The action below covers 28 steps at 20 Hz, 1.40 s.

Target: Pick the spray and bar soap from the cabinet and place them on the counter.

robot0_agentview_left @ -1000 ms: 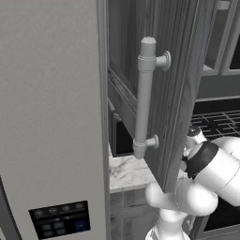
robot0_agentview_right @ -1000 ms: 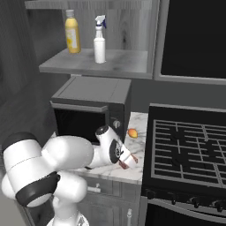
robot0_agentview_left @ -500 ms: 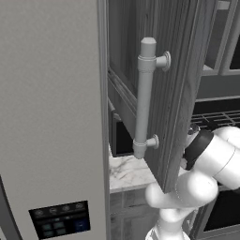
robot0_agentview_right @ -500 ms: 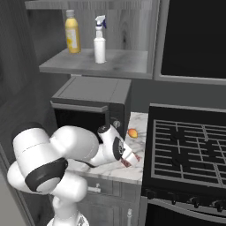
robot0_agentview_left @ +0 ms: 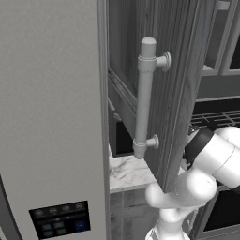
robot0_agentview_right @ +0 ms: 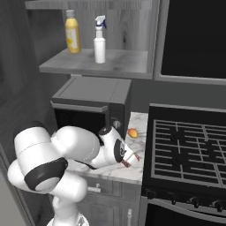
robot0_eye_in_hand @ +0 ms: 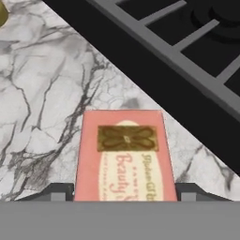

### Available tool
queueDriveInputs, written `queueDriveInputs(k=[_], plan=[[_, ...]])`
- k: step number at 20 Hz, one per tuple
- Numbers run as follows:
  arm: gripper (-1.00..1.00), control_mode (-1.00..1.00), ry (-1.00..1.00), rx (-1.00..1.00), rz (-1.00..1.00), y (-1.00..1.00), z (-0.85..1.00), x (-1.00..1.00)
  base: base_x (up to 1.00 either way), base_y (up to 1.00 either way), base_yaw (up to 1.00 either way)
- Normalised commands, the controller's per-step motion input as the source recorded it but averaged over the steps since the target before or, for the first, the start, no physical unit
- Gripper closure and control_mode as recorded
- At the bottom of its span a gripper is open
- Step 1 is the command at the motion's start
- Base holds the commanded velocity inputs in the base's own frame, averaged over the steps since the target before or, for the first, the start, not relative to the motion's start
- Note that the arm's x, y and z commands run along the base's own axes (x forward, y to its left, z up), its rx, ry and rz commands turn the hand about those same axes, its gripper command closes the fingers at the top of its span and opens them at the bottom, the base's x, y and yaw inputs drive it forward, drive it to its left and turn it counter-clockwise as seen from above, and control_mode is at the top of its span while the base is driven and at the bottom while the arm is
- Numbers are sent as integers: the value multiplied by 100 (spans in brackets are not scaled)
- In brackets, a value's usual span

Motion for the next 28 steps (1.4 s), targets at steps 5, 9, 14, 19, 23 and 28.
queueDriveInputs(k=[5,9,14,19,23,28], plan=[[-100,-100,-3,0,1,1,14,-2,0,0,0],[-100,-100,-2,-1,1,3,49,0,0,0,0],[-100,-100,0,-1,0,15,54,-3,0,0,0],[-100,-100,1,0,3,18,56,-9,0,0,0],[-100,-100,1,0,8,18,50,-9,0,0,0],[-100,-100,0,2,13,13,40,-11,0,0,0]])
